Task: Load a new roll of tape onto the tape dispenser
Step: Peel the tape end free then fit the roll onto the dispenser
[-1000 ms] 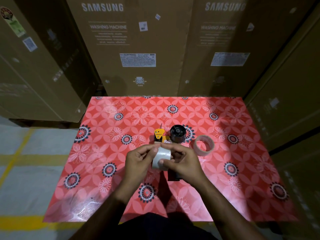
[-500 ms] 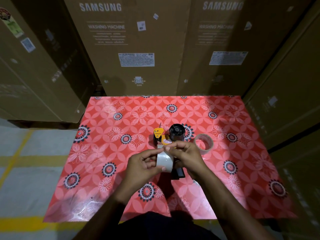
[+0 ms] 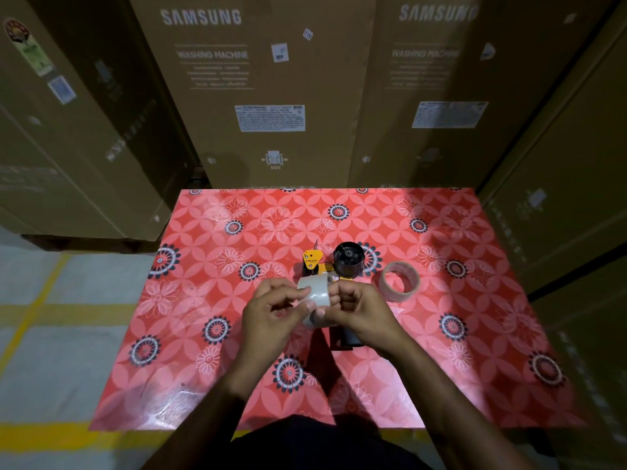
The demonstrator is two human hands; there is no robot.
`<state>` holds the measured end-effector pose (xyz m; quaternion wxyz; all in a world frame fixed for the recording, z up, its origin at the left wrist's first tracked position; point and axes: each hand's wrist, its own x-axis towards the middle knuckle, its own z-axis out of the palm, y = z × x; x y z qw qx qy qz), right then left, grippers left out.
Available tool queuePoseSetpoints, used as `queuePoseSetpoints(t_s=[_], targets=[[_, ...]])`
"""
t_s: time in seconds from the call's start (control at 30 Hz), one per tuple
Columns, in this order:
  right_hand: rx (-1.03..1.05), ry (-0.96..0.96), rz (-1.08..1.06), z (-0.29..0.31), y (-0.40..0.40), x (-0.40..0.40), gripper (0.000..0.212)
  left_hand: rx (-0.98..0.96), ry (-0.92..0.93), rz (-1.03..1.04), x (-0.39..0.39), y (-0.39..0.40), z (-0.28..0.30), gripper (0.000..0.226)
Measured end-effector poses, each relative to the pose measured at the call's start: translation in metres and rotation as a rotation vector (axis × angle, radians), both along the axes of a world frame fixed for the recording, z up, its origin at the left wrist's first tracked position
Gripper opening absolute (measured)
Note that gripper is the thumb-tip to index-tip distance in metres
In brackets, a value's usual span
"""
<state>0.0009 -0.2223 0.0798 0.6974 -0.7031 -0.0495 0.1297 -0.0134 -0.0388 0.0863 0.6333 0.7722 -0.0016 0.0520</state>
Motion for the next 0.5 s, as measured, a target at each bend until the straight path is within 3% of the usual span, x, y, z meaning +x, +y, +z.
queuePoseSetpoints(t_s=[0.13, 0.37, 0.5], targets=[[-0.074, -0.024, 0.040, 0.004, -0.004, -0.002, 0.023, 0.232, -0.127, 0.004, -0.001, 0.004, -0.003, 0.007], [-0.137, -0.017, 0.144, 0.009, -0.005, -0.009, 0.004, 0.305, -0.145, -0.022, -0.001, 0.008, 0.002, 0.004], [-0.158, -0.043, 0.125, 0.011, 0.001, -0.009, 0.015, 0.340, -0.199, 0.003, -0.004, 0.007, 0.003, 0.006]])
